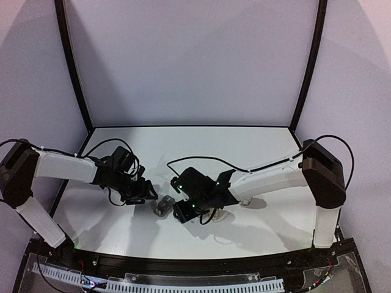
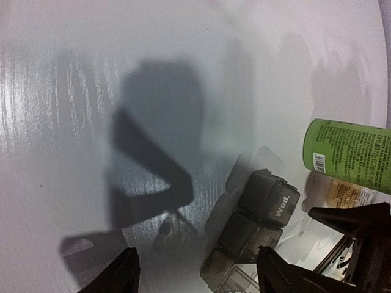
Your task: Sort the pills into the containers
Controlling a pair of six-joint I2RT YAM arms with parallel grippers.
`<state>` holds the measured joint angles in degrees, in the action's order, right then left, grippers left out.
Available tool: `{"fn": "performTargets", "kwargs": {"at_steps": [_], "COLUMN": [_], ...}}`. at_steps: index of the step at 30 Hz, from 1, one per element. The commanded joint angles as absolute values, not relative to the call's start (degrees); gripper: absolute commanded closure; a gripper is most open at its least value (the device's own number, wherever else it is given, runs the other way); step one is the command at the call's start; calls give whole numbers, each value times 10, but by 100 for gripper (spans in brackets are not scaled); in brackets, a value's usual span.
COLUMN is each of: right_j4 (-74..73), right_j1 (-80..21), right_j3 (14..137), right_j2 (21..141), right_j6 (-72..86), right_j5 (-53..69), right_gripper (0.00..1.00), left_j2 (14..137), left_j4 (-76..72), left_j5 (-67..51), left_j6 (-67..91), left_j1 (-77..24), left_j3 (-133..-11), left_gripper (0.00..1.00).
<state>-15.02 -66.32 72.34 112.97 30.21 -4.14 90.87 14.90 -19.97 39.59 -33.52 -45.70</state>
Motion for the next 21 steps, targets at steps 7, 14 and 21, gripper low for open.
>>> {"fn": "performTargets", "kwargs": {"at_steps": [7, 14, 21], "right_j4": [-120, -121, -124], "right_j1": [-645, -643, -634], "right_j3": [751, 780, 798], "right_j2": [1169, 1196, 1212], "right_j6": [311, 317, 321], "right_j5": [-12, -17, -23], "right_gripper": [44, 44, 45], "left_j2": [867, 756, 779], "left_j4": [153, 232, 236], "left_j5": [-184, -20, -37], "left_j6": [408, 436, 420], "left_j1": [-331, -331, -331], "left_j3": [-441, -437, -418], "left_gripper": [36, 35, 40]}}
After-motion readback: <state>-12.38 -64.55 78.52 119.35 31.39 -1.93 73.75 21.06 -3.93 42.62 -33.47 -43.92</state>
